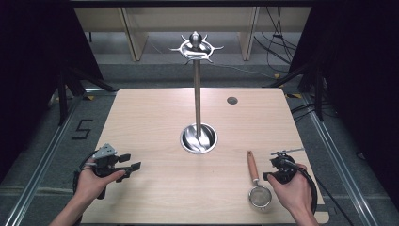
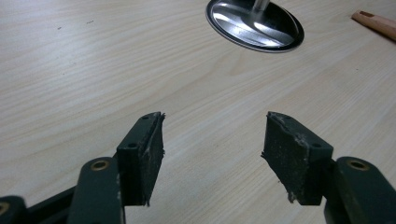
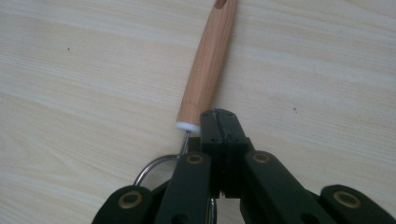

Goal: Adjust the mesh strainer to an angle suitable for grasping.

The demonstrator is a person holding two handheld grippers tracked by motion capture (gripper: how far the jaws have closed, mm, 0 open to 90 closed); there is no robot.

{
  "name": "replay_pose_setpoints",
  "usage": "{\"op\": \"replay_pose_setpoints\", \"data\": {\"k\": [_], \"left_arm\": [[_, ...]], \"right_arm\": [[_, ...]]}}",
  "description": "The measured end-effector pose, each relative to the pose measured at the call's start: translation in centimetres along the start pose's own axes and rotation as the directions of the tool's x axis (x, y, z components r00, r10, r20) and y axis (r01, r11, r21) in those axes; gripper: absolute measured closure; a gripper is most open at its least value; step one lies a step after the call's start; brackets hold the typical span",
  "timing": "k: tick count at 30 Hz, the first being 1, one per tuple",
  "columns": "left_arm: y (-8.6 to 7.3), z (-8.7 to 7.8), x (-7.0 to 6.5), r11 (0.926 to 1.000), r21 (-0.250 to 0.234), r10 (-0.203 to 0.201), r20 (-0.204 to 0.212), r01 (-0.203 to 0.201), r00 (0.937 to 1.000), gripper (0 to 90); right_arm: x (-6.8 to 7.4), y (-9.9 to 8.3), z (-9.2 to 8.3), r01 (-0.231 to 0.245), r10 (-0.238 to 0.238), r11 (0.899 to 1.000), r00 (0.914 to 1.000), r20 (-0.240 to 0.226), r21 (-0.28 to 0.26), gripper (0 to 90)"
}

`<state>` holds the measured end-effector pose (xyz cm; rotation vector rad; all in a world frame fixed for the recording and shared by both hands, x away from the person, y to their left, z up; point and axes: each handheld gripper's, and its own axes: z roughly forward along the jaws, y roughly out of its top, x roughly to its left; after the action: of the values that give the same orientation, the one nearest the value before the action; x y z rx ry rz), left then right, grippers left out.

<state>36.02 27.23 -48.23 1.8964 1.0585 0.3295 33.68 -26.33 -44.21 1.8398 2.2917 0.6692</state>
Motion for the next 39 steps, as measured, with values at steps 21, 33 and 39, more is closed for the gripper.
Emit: {"op": "replay_pose_setpoints", "data": {"k": [21,33,39], "left_arm": [[0.0,0.0,0.1,0.9999,0.013,-0.006,-0.005,0.006,1.0000,36.8],[0.0,-0.1,0.2,0.9999,0.016,-0.004,-0.005,0.004,1.0000,36.8],[0.0,0.0,0.1,0.9998,0.017,-0.010,-0.001,0.010,0.9999,36.8]], "right_arm": [[-0.6,6.6,4.2,0.077,-0.081,0.995,0.9950,0.058,0.066,90.0],[-0.8,7.8,6.7,0.060,-0.070,0.990,0.9948,0.074,0.126,90.0],[-0.4,7.7,6.9,0.086,-0.093,0.989,0.9939,0.058,0.122,90.0]]}}
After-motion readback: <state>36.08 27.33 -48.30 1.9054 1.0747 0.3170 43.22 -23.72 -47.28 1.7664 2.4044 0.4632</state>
